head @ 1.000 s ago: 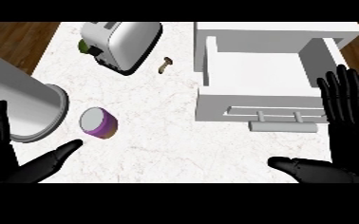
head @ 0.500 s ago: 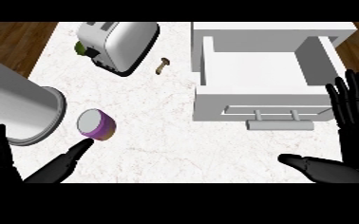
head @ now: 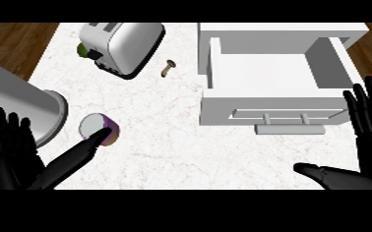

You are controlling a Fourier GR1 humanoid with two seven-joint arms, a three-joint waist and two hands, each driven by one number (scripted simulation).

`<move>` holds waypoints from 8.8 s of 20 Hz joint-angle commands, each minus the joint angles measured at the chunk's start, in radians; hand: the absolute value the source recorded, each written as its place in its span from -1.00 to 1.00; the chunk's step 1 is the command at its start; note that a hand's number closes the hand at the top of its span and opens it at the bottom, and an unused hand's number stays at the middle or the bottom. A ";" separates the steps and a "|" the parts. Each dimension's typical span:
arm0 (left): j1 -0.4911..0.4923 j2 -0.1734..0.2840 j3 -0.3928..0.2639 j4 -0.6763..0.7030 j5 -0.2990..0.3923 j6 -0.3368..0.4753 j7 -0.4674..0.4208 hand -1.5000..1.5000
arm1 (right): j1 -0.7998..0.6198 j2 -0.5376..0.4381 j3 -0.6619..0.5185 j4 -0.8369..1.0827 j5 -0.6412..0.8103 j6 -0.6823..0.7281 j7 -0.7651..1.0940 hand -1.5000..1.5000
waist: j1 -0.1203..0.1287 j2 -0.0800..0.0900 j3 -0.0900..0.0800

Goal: Pick up the can, place it into the drawer and close the drawer

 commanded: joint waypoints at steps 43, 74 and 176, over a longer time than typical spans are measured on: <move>-0.221 -0.001 0.232 1.238 0.943 -0.042 -1.177 -1.00 | 0.103 -0.001 -0.153 -0.180 -0.078 0.135 0.086 -1.00 | -0.005 0.001 -0.001; -0.678 0.078 0.185 1.693 0.750 -0.586 -1.163 1.00 | 0.003 0.002 -0.158 -0.167 -0.032 0.129 0.105 -1.00 | -0.036 0.006 -0.002; -1.773 -0.001 -0.163 1.827 0.980 -0.096 -0.497 -1.00 | -0.434 -0.226 0.254 0.407 0.853 -0.028 -0.118 -1.00 | -0.013 0.013 0.001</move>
